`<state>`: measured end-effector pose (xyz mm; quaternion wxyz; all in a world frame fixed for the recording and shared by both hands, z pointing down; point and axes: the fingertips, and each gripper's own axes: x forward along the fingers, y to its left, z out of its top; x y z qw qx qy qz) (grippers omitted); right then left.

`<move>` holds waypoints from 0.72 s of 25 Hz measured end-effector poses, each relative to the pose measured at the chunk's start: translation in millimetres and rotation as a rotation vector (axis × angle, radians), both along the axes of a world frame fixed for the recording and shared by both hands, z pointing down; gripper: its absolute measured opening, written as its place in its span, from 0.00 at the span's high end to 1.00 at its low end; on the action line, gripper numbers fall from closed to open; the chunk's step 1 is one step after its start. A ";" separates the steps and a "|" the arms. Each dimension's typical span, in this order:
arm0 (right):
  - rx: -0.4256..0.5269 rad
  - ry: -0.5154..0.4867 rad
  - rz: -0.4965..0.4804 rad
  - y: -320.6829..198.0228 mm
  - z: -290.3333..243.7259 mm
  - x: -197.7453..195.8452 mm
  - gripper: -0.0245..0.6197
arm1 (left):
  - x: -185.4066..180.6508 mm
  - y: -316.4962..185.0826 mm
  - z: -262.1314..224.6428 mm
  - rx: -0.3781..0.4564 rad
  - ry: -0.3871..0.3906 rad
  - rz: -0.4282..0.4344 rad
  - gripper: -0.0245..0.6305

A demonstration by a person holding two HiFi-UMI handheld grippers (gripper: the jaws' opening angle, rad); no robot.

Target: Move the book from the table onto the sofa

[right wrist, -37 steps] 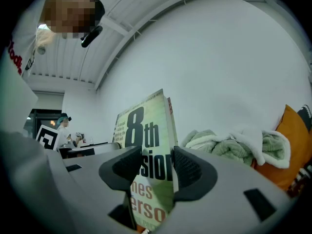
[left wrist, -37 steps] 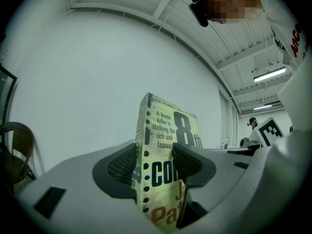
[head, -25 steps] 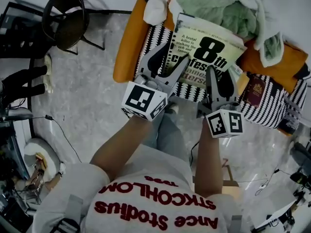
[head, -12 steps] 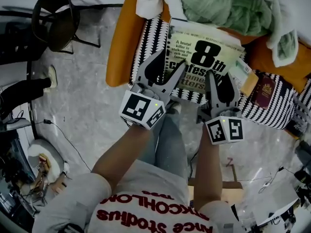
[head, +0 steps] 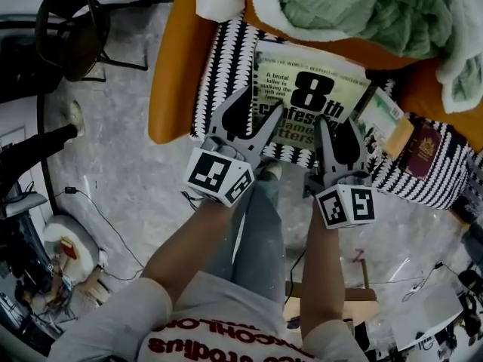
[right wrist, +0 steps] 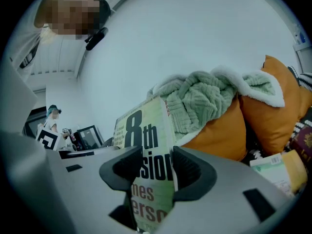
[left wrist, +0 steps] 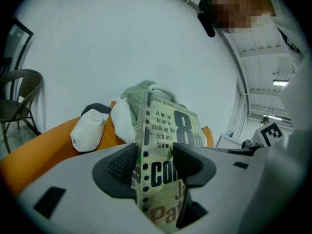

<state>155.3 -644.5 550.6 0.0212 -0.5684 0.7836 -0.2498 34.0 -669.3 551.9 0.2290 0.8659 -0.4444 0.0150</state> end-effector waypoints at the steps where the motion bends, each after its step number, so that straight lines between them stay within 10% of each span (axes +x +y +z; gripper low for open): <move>1: -0.014 -0.003 0.002 -0.3 10.6 1.0 0.62 | 1.1 -0.5 10.2 -0.011 -0.006 0.002 0.61; 18: -0.258 -0.081 0.045 6.0 174.4 19.8 0.62 | 21.8 -2.9 168.1 -0.211 -0.088 0.084 0.61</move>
